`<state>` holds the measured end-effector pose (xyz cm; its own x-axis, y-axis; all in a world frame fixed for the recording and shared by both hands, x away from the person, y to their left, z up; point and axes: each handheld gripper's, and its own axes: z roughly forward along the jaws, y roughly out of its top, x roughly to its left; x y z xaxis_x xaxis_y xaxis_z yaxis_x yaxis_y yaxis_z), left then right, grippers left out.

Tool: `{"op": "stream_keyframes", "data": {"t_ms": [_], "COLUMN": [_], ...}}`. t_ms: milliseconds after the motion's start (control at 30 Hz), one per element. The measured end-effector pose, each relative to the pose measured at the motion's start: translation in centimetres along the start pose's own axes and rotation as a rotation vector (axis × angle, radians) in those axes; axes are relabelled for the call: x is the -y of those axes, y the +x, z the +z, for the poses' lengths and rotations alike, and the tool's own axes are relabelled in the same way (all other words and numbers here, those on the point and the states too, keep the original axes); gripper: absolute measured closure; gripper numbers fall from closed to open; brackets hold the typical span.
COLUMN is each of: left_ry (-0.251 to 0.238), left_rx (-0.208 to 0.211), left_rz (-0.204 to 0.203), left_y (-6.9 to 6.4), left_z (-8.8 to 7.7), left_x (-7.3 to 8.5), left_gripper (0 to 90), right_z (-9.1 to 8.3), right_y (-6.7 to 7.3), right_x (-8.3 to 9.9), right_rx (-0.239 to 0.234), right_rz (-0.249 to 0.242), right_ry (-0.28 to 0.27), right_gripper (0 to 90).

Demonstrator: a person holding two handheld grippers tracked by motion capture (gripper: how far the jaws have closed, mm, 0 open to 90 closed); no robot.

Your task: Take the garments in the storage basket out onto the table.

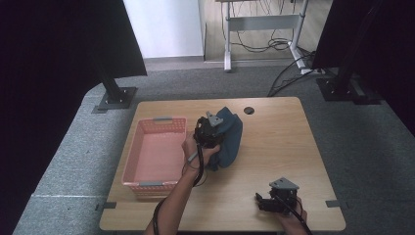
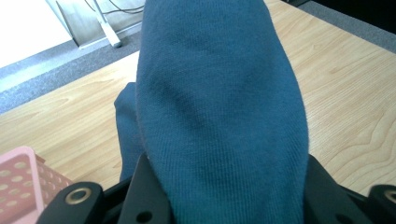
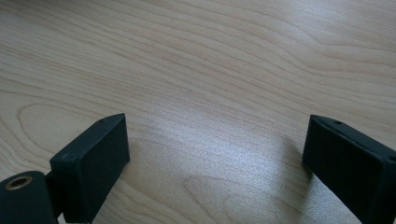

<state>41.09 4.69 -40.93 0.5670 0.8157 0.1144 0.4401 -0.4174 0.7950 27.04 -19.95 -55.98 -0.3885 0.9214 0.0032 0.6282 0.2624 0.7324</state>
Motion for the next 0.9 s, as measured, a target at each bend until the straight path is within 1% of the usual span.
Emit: {"op": "stream_keyframes", "data": {"t_ms": [167, 233, 300, 633, 900], "left_ry": [0.017, 0.019, 0.025, 0.035, 0.055], "left_rx": [-0.001, 0.003, 0.007, 0.016, 0.018], "left_rz": [0.003, -0.003, 0.000, -0.003, -0.004], "left_y": [0.0, -0.1, -0.1, -0.4, -0.5], "left_z": [0.6, 0.8, 1.0, 1.6, 2.2], "left_x": [0.4, 0.6, 0.8, 1.3, 1.8], "left_gripper": [67.2, 67.2, 67.2, 67.2, 67.0], "right_z": [0.0, 0.0, 0.0, 0.0, 0.0], "right_y": [0.0, 0.0, 0.0, 0.0, 0.0], "right_x": [0.0, 0.0, 0.0, 0.0, 0.0], "right_rx": [0.001, 0.000, 0.000, 0.001, 0.001], "right_rz": [0.000, 0.001, 0.002, 0.001, 0.001], "right_ry": [0.000, 0.000, 0.000, 0.000, 0.000], "right_gripper": [6.9, 6.9, 6.9, 6.9, 6.9]}}
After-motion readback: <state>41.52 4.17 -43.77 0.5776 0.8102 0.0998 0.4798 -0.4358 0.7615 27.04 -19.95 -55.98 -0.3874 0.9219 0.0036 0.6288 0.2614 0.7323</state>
